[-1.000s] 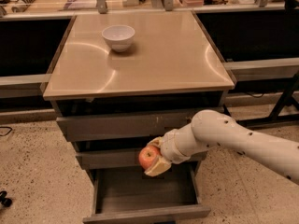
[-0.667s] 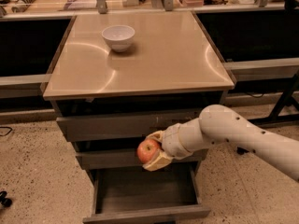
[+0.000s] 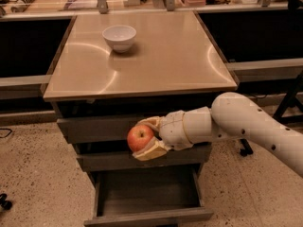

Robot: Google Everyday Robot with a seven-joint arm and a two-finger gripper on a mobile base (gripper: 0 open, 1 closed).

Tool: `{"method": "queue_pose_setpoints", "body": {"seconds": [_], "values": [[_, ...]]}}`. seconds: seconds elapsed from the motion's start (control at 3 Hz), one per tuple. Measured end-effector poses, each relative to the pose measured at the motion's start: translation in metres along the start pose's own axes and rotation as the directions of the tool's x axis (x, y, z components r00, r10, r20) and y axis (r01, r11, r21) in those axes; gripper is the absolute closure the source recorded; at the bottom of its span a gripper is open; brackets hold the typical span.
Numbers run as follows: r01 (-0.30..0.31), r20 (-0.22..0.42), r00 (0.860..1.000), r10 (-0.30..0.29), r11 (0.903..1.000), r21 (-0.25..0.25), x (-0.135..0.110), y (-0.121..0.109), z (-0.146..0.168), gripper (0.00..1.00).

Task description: Pick apple from bottom drawer and place on counter

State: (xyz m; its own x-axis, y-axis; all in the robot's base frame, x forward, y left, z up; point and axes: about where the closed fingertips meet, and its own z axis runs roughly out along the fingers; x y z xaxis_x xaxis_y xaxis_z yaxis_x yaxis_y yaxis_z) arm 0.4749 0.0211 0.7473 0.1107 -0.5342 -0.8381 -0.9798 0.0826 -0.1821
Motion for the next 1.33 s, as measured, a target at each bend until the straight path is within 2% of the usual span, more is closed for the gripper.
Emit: {"method": "queue_pose_setpoints", "body": {"seconds": [0.33,0.67,1.0,1.33], "values": [[0.000,0.000,1.000,0.000,1.0000,0.000,0.000,0.000,0.000,1.00],[-0.025,0.022,0.999,0.026,0.9996,-0.010,-0.018,-0.007,-0.006,1.00],[-0.056,0.034,0.998,0.057,0.9983,-0.013,-0.056,-0.024,-0.028,1.00],[-0.040,0.029,0.999,0.039,0.9983,0.042,-0.111,-0.050,-0.080,1.00]]}}
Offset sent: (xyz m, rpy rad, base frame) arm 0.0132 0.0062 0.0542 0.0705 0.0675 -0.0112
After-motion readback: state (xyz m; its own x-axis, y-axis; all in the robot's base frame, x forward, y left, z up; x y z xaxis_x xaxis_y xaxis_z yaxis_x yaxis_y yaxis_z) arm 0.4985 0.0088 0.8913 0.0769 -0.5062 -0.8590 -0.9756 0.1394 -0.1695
